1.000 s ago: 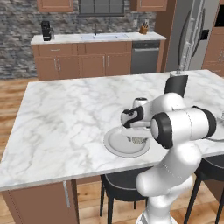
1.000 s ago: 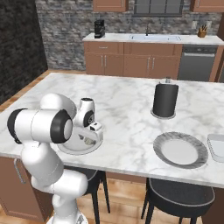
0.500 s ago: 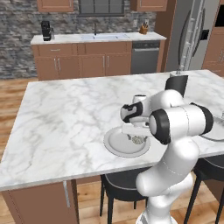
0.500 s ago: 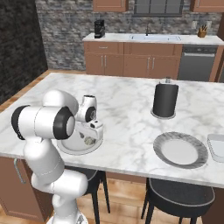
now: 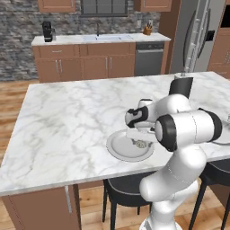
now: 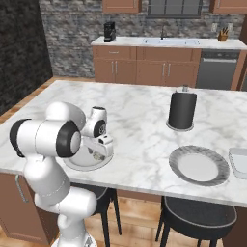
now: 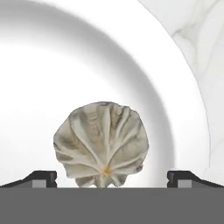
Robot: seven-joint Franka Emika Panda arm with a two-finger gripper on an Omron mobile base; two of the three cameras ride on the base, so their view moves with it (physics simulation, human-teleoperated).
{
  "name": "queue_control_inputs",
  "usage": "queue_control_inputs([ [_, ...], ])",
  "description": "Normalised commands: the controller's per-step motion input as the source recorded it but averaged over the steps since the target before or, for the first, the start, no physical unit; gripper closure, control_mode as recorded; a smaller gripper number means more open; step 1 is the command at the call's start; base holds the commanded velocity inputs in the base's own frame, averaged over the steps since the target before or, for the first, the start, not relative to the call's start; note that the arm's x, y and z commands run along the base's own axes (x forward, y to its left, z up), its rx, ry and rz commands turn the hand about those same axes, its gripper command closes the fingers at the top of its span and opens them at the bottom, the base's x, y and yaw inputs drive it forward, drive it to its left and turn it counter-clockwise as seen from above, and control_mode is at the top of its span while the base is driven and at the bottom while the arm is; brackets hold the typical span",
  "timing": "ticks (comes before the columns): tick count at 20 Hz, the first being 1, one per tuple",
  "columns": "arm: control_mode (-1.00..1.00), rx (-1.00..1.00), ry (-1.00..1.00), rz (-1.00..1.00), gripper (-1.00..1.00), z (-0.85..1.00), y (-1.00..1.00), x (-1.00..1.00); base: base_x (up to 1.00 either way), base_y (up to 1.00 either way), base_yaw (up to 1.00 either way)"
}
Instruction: Place two dumplings into each of the tupperware containers and then place the containers in the fridge.
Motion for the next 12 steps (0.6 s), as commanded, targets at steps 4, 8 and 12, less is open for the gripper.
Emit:
queue_control_inputs([
  [4,-1.0,0.0,0.0,0.0,-1.0,0.0,0.0,0.41,0.0,0.0,0.0],
  [8,-1.0,0.0,0.0,0.0,-1.0,0.0,0.0,0.04,0.0,0.0,0.0],
  [12,-1.0,0.0,0.0,0.0,-1.0,0.0,0.0,-0.26,0.0,0.0,0.0],
])
